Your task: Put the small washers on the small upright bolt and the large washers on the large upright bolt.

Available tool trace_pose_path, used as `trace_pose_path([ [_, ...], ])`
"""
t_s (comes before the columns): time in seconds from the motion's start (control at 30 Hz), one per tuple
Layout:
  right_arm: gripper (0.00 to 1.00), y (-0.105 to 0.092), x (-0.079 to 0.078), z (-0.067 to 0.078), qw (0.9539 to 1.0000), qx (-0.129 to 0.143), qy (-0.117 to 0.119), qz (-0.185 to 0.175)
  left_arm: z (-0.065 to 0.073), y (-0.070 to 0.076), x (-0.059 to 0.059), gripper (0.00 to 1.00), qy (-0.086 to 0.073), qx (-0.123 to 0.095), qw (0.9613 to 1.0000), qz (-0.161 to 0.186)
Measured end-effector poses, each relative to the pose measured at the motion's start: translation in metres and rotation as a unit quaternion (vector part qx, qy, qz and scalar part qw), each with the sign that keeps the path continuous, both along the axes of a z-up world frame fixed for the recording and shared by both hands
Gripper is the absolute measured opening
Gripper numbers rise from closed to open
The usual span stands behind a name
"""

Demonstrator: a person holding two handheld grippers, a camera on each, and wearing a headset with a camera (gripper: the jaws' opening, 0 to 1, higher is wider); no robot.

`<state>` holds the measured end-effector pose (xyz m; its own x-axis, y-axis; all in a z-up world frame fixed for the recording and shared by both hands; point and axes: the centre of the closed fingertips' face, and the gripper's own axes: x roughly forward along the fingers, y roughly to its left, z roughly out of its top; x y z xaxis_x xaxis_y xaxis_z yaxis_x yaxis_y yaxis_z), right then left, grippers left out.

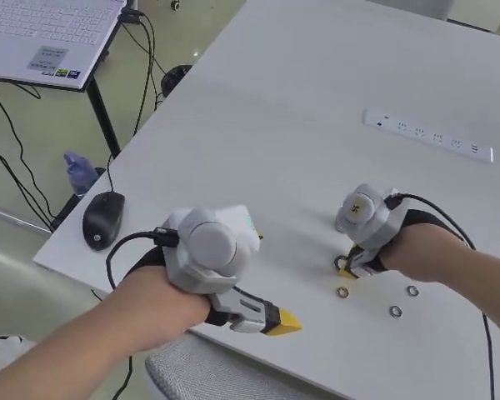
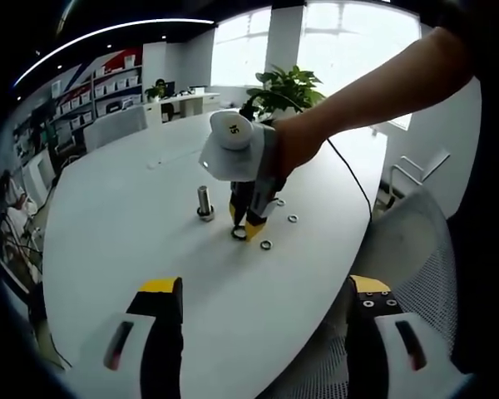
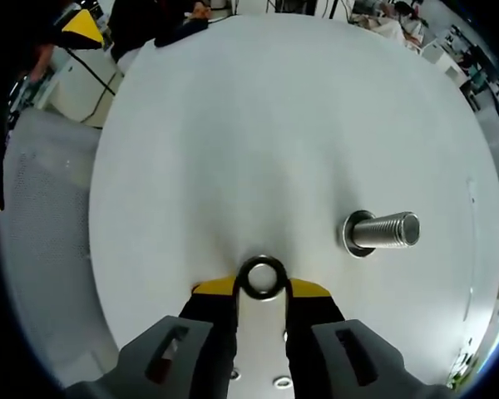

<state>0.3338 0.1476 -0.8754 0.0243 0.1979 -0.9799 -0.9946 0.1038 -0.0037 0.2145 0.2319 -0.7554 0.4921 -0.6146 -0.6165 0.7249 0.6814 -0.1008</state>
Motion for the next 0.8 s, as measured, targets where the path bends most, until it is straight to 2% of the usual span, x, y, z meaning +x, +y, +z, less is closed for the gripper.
trace_pose_path([
  [0.33, 0.21, 0.001, 0.000, 0.000, 0.9999, 0.011, 0.005, -0.009, -0.005, 0.000, -0.005, 0.79, 0.008, 0.006, 0.9999, -0.002],
  [0.8, 0.21, -0.010, 0.006, 0.011, 0.9995, 0.018, 0.010, -0.026, -0.002, 0.006, -0.002, 0.77, 0.005, 0.009, 0.9999, 0.001],
])
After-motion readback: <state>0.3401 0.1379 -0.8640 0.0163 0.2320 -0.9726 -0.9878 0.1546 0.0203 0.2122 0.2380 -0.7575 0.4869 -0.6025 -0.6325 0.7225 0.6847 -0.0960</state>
